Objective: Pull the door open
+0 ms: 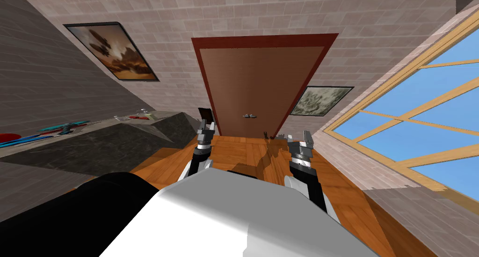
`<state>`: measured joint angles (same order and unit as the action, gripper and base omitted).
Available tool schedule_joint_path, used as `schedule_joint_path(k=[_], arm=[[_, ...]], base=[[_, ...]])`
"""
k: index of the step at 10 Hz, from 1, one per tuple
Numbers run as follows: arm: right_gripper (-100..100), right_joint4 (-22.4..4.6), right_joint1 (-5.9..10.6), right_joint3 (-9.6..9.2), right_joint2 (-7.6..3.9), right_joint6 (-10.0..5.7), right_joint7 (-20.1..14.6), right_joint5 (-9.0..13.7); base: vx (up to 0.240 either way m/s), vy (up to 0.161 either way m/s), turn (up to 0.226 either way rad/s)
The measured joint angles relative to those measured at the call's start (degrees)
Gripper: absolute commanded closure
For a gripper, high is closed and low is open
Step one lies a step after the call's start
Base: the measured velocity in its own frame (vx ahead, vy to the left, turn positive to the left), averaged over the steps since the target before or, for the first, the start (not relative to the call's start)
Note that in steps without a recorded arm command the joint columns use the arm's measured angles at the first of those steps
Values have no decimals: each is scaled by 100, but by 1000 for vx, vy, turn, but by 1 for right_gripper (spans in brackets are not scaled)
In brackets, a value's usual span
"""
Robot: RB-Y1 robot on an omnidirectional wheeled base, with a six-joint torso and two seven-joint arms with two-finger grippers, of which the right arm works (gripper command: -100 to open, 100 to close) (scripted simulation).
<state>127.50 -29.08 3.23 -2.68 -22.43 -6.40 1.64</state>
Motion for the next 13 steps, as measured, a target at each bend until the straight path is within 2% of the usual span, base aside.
schedule_joint_path(k=[6,8,13], arm=[[-100,-687,257,80,-137,-183,-93,-62],[-100,-1009,346,87,-165,-310,-118,-101],[-100,-1627,589,142,-246,-472,-187,-168]], base=[[103,16,23],[111,25,29],[93,20,25]])
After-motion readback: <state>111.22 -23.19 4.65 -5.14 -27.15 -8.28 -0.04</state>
